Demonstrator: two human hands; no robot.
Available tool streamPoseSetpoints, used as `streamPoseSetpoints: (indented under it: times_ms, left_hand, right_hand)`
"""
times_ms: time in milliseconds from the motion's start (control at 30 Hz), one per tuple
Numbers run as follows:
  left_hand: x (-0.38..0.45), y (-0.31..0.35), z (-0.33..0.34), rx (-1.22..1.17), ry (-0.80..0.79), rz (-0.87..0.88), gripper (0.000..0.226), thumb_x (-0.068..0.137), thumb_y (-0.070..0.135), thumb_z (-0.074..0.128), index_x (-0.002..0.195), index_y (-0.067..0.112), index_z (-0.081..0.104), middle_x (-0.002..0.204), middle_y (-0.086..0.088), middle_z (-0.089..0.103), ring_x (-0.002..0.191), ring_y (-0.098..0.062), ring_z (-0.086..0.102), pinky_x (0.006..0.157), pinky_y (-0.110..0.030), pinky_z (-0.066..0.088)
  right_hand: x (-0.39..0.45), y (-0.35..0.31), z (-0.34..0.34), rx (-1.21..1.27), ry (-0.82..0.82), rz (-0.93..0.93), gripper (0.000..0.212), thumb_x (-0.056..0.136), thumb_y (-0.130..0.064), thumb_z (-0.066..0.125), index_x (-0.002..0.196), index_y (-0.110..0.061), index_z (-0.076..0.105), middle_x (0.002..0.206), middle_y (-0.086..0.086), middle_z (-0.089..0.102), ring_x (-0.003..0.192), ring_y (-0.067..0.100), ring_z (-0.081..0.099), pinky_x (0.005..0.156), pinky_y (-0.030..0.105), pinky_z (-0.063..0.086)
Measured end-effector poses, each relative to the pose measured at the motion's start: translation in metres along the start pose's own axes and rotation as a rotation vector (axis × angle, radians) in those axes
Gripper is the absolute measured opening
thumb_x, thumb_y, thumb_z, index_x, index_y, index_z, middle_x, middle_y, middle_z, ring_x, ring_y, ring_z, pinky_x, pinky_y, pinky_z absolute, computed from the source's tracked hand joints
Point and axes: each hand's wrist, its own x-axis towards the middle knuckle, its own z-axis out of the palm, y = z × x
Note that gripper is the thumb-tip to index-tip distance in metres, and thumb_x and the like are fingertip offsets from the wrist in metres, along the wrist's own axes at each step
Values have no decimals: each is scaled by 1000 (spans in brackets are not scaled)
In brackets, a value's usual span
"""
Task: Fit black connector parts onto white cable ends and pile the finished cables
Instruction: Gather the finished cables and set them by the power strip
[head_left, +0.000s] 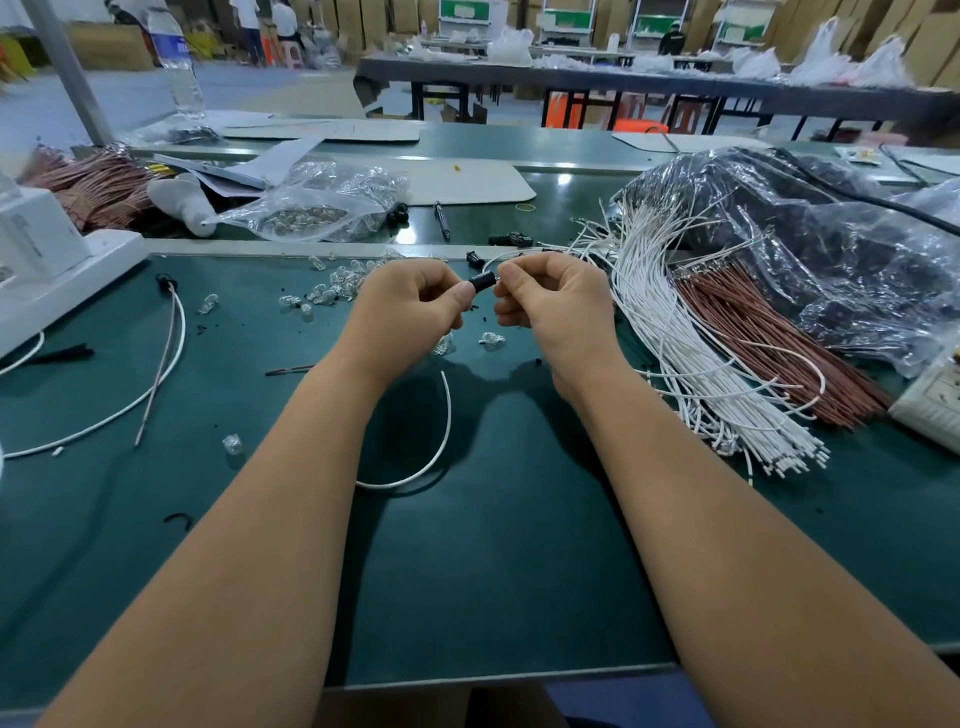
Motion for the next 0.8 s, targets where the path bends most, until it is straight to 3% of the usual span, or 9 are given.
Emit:
streamPoseSetpoints:
  times_ms: [267,500,633,700,800]
  left_hand:
    - [0,-1,1,-7,1,17,19,91,14,62,73,19,66,62,1,65,58,-11,56,61,-30,50]
    - [0,0,0,-22,28,-1,24,92,15,61,69,20,64,62,0,64,58,-14,55,62,-33,51]
    - [0,1,0,-24,29,-15,22,92,15,61,71,18,65,63,0,64,59,-14,55,61,-32,51]
    - [0,1,0,-10,15,-22,20,92,15,60,73,15,65,63,1,64,59,-14,56,61,-30,50]
    - [1,0,0,4,-6,-19,18,92,15,61,75,14,66,61,2,64,56,-10,56,59,-22,48]
  right_hand:
    - [0,2,2,-13,-14,11,12,92,-6,62,81,-10,65,68,5,65,52,5,61,55,21,53]
    - [-1,2,2,-156,-25,-59,14,94,-8,59,82,-11,66,74,8,67,53,5,62,58,24,56]
    - [-3,2,5,-284,-41,-109,10,91,-10,62,87,-11,71,77,10,71,63,19,67,68,39,59]
    - [-4,2,6,-319,-49,-120,9,90,-13,65,91,-8,73,77,8,72,67,24,69,70,39,58]
    - [-4,2,5,-296,-52,-120,10,89,-15,68,92,-7,74,76,7,72,62,19,68,67,35,59]
